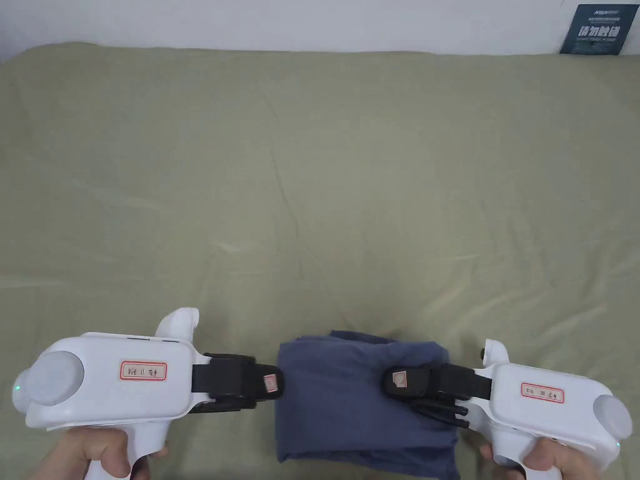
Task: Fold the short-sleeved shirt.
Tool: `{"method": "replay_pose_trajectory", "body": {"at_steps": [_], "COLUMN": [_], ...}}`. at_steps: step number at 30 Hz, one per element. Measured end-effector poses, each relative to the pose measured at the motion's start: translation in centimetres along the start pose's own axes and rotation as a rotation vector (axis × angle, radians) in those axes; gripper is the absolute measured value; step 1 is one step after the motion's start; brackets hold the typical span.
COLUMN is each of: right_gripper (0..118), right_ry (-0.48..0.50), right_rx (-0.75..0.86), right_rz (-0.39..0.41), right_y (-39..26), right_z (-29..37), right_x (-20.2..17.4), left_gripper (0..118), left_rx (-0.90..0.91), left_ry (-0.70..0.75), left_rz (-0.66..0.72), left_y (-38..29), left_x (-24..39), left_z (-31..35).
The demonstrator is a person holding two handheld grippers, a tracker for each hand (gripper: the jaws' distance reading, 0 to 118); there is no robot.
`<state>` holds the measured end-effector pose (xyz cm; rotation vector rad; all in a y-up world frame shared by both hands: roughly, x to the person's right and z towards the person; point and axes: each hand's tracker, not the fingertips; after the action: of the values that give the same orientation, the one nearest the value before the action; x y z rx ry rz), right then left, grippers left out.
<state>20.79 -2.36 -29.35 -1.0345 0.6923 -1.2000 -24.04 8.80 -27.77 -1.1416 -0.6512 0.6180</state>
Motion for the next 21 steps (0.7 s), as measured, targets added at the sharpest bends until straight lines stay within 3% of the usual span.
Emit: {"method": "replay_pose_trajectory", "body": {"at_steps": [1,3,8,9,10,11,12,13,15,21], "right_gripper": [0,0,0,0,0,0,0,0,0,0], "right_ry": [0.015,0.004,0.034,0.038,0.039,0.041,0.04,0.028,-0.005,-0.07], "right_rx": [-0.019,-0.032,-0.045,-0.045,-0.046,-0.045,-0.045,-0.048,-0.056,-0.05], "right_rz": [-0.004,0.015,-0.018,-0.025,-0.024,-0.021,-0.022,-0.021,-0.012,0.157], "right_y": [0.2,-0.1,0.1,0.1,0.0,0.0,0.1,0.2,0.5,0.4], "right_z": [0.0,-0.1,0.0,0.0,0.0,0.1,0.1,0.2,0.3,1.1], "right_x": [0.1,-0.4,0.0,0.0,-0.1,-0.1,-0.2,-0.3,-1.1,-5.7], "left_gripper": [34,118,115,105,81,46,34,34,33,33], "left_rx": [-0.007,-0.038,-0.126,-0.107,-0.072,-0.046,-0.045,-0.047,-0.061,-0.087], "left_ry": [-0.041,-0.08,-0.195,-0.185,-0.184,-0.089,-0.067,-0.12,-0.112,-0.07], "left_rz": [0.018,0.021,0.086,0.081,0.085,0.097,0.109,0.15,0.1,0.092], "left_y": [0.3,0.5,0.6,0.5,0.5,0.5,0.4,0.3,0.7,2.7], "left_x": [-0.4,-0.8,-1.6,-1.5,-1.3,-1.4,-1.7,-2.0,-1.6,-1.1], "left_z": [-0.5,-2.0,-6.6,-7.1,-7.2,-7.5,-7.9,-7.7,-6.9,-2.3]}}
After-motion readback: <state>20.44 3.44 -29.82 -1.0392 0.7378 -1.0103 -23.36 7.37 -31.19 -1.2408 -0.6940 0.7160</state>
